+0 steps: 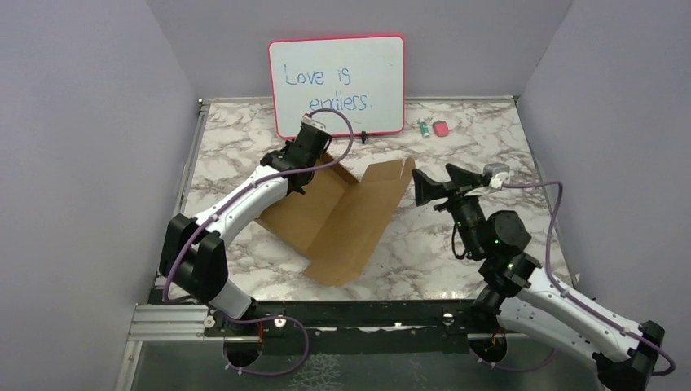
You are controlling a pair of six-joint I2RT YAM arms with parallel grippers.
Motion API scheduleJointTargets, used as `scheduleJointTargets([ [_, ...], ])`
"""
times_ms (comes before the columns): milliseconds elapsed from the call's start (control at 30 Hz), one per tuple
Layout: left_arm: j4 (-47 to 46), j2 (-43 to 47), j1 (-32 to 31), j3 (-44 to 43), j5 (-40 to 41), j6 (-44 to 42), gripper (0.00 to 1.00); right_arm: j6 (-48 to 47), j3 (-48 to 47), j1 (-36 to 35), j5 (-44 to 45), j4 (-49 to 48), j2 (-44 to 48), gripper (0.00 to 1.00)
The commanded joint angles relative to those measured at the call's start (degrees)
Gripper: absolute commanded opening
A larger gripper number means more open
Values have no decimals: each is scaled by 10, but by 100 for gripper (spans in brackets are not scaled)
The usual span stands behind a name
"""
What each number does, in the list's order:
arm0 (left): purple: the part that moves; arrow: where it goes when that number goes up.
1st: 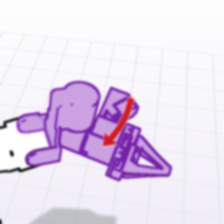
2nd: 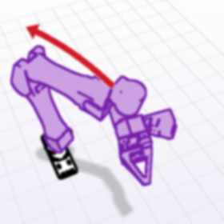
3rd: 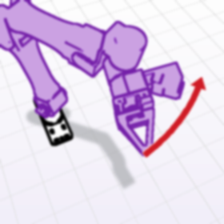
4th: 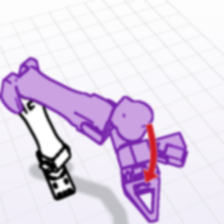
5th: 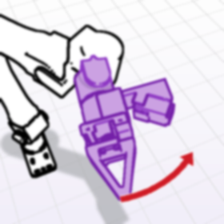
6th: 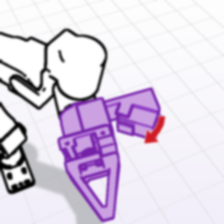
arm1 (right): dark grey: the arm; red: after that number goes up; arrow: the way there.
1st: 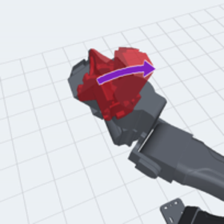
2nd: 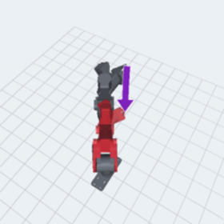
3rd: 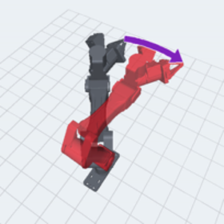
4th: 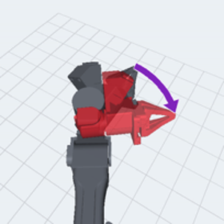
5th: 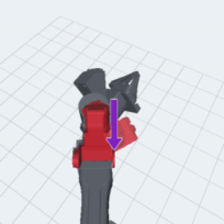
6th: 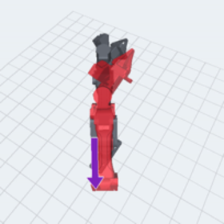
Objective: Fold the paper box
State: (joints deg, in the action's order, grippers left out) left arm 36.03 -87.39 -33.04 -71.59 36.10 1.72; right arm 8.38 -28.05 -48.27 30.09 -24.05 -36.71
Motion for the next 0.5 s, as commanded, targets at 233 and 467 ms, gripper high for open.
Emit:
scheduleJointTargets([
  [233, -80, -56, 99, 40, -276, 194, 13, -22, -233, 1, -102, 336, -85, 96],
  [467, -198, -20, 126, 165, -335, 297, 14, -37, -309, 1, -150, 390, -156, 96],
])
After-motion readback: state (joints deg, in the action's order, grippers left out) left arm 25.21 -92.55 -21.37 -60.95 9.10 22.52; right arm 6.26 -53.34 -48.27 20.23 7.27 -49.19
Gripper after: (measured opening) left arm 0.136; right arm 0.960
